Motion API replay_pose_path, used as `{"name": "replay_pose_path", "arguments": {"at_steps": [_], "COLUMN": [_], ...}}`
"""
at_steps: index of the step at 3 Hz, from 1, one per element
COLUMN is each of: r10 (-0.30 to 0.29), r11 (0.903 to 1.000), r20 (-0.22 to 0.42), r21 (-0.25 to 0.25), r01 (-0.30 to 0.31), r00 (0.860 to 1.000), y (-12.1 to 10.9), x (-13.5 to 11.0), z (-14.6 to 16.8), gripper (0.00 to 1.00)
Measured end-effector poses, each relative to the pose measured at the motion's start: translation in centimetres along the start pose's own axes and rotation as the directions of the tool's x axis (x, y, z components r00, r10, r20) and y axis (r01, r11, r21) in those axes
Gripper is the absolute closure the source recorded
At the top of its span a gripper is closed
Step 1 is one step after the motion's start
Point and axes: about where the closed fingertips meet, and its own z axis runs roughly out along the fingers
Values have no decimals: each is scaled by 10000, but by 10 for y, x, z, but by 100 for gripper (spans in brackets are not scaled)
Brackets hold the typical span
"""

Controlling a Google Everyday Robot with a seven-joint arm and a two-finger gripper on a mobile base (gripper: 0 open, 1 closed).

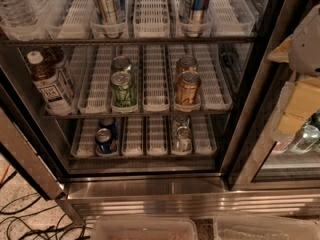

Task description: Pick redbull can from top shelf of fridge

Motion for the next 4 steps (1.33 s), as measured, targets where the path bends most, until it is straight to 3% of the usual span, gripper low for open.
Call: {"name": "replay_pose_path", "arguments": {"at_steps": [1,2,3,4], "r10": [0,112,331,864], "r11": [10000,9996,9982,9955], "r20": [1,495,1456,2851], "r21": [0,-255,-545,-611], "r01": [0,-100,-254,-719], "r00": [10000,9987,9888,9546], "y": [0,7,28,53], "x": [0,-12,-34,-53], "z": [0,24,58,83], "gripper": [0,0,0,0]}}
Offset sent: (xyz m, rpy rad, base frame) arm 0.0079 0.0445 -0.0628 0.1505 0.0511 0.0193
